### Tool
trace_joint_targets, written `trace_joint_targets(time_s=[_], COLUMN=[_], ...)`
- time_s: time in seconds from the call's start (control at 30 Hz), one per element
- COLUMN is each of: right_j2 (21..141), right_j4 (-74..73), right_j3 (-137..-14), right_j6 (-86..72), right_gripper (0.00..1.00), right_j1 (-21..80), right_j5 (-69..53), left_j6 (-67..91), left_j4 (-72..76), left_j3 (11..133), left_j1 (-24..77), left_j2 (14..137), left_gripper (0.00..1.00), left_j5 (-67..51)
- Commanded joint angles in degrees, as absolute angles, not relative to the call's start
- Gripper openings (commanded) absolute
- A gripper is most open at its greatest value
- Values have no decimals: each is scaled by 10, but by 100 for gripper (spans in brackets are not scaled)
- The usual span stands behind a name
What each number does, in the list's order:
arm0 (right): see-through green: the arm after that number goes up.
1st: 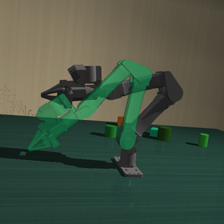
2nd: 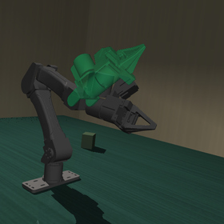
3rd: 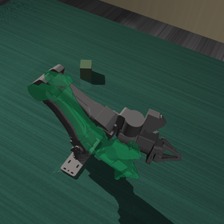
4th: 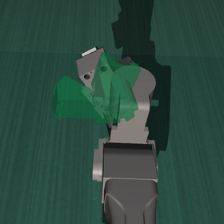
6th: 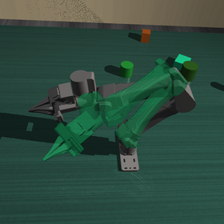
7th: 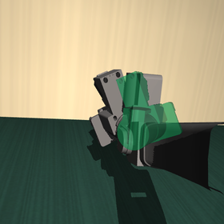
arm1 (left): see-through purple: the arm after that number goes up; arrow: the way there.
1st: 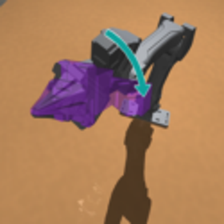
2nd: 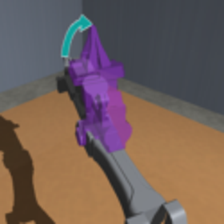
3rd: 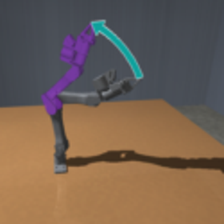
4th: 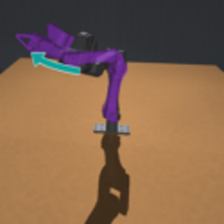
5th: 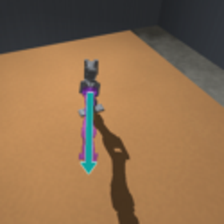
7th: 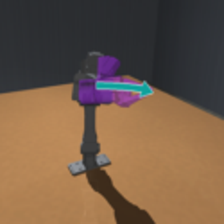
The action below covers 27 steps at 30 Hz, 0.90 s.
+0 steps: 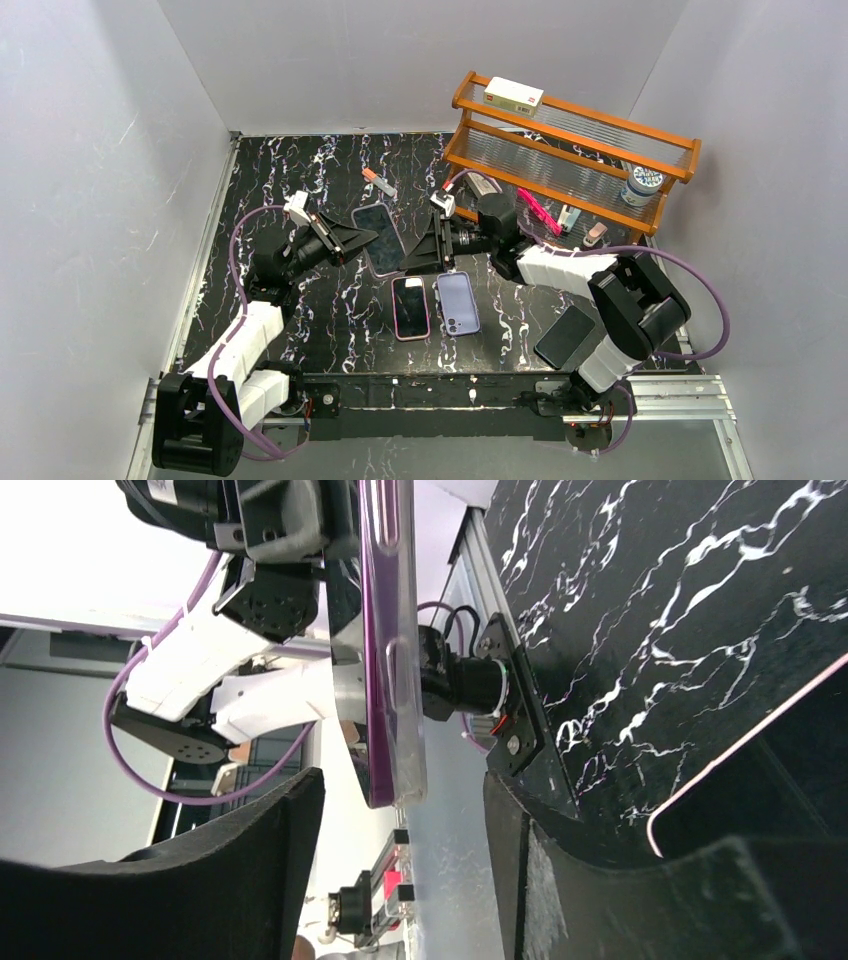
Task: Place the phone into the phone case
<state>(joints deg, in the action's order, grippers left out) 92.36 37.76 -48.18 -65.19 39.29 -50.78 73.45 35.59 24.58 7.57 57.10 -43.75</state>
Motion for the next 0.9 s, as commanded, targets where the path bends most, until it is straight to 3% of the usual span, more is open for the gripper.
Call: trace_joint_targets(time_s=[0.0, 0.23, 0.3, 0.43, 0.47, 0.6, 0.7, 0.8, 0.87], right_j2=[901, 928, 934, 942, 942, 935, 925, 906, 895], right_j4=[429, 488, 514, 552, 555, 540, 503, 451, 422], right_j3=[-475, -482, -479, -473, -471, -467, -472, -482, -489], right_j6=[-661, -705, -721, -745, -747, -740, -716, -681, -659], right_gripper=[64, 49, 37, 3, 1, 1, 1, 36, 49], right_j1=[405, 415, 417, 421, 421, 422, 422, 421, 422], right_j5=[-516, -515, -514, -511, -508, -492, -484, -471, -463], left_j6=[758, 769, 772, 782, 782, 778, 774, 770, 768], left_j4=[414, 423, 424, 424, 424, 424, 424, 424, 424], left_j3=[271, 265, 264, 257, 256, 248, 241, 242, 248], left_j1=[76, 76, 76, 76, 76, 76, 76, 76, 76], left_j2=[555, 550, 549, 548, 548, 550, 552, 547, 543], left_gripper=[0, 0, 0, 3, 5, 9, 0, 0, 0], left_j5=[-431, -438, -441, -444, -444, -451, -460, -473, -488])
